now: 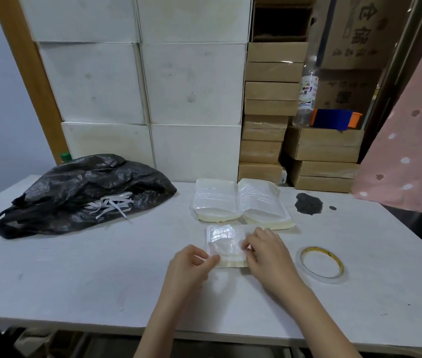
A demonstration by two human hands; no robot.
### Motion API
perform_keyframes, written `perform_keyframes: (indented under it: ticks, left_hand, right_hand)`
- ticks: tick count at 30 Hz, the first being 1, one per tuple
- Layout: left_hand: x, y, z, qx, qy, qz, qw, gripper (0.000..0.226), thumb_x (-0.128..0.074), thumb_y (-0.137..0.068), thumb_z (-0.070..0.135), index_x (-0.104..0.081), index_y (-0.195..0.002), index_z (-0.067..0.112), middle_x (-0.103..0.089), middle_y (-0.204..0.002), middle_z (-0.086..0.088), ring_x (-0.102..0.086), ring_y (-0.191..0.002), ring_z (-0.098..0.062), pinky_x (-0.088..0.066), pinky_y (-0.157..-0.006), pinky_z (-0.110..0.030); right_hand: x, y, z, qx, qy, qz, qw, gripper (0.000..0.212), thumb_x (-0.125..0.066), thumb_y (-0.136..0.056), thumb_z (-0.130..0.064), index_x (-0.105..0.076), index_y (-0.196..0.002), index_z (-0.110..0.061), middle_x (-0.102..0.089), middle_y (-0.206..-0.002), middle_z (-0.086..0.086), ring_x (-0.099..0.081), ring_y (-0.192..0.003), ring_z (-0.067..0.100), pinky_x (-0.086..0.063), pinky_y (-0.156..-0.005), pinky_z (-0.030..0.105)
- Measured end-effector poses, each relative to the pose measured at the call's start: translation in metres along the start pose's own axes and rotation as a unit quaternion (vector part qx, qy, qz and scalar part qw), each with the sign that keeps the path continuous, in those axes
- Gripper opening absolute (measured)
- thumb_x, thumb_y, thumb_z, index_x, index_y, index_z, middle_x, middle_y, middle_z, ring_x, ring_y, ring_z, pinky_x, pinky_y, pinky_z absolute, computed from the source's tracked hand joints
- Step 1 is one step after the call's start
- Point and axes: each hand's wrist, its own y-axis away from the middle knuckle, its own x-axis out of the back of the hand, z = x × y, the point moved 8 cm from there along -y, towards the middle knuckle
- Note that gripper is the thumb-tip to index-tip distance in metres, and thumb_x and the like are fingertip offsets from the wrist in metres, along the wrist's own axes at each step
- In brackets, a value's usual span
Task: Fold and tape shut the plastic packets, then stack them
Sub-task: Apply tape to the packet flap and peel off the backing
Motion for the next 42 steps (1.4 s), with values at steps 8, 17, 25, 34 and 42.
perform_keyframes:
  ticks: [8, 17, 25, 34, 42]
  left_hand:
    - [-0.012, 0.0, 0.001, -0.022, 0.093, -0.001, 0.995, 0.011, -0.063, -0.087, 0.012, -0.068, -0.08, 0.006, -0.07, -0.068, -0.004, -0.065, -0.057, -0.007, -0.048, -0.049, -0.019]
    - [-0.012, 0.001, -0.004, -0.067, 0.092, -0.019, 0.993, 0.016, -0.053, -0.093, 0.008, -0.068, -0.092, 0.005, -0.07, -0.081, -0.01, -0.066, -0.068, -0.008, -0.05, -0.05, -0.022]
    - [-0.014, 0.002, -0.007, -0.122, -0.022, 0.021, 0.992, 0.019, -0.049, -0.095, 0.014, -0.06, -0.079, 0.015, -0.065, -0.068, -0.001, -0.063, -0.058, -0.015, -0.055, -0.053, -0.037]
    - [-0.016, 0.003, -0.002, -0.159, -0.074, 0.042, 0.984, 0.017, -0.052, -0.089, 0.01, -0.061, -0.081, 0.022, -0.065, -0.068, 0.002, -0.063, -0.063, -0.014, -0.055, -0.058, -0.045]
    - [-0.015, 0.003, -0.002, -0.127, -0.038, 0.014, 0.991, 0.023, -0.054, -0.09, 0.013, -0.061, -0.076, 0.03, -0.067, -0.069, 0.005, -0.064, -0.06, -0.012, -0.056, -0.055, -0.04]
  right_hand:
    - [0.0, -0.004, -0.046, 0.063, -0.105, -0.024, 0.992, 0.017, -0.052, -0.083, -0.026, -0.065, -0.092, -0.02, -0.056, -0.087, -0.008, -0.051, -0.085, 0.009, -0.036, -0.072, 0.017]
    - [-0.006, -0.011, -0.05, 0.043, -0.094, -0.049, 0.993, 0.011, -0.058, -0.087, -0.024, -0.068, -0.088, -0.021, -0.061, -0.088, -0.008, -0.057, -0.088, 0.01, -0.046, -0.076, 0.029]
    - [-0.01, -0.013, -0.059, 0.073, -0.009, -0.111, 0.991, 0.021, -0.049, -0.092, -0.027, -0.068, -0.094, -0.019, -0.062, -0.094, -0.003, -0.059, -0.089, 0.017, -0.044, -0.076, 0.033]
    - [-0.012, -0.015, -0.055, 0.037, -0.008, -0.096, 0.995, 0.018, -0.051, -0.083, -0.025, -0.066, -0.082, -0.014, -0.065, -0.086, -0.001, -0.06, -0.082, 0.019, -0.044, -0.073, 0.033]
    - [-0.014, -0.006, -0.042, -0.018, -0.086, -0.073, 0.993, 0.015, -0.056, -0.081, -0.033, -0.068, -0.084, -0.025, -0.066, -0.086, -0.008, -0.061, -0.081, 0.01, -0.047, -0.073, 0.028]
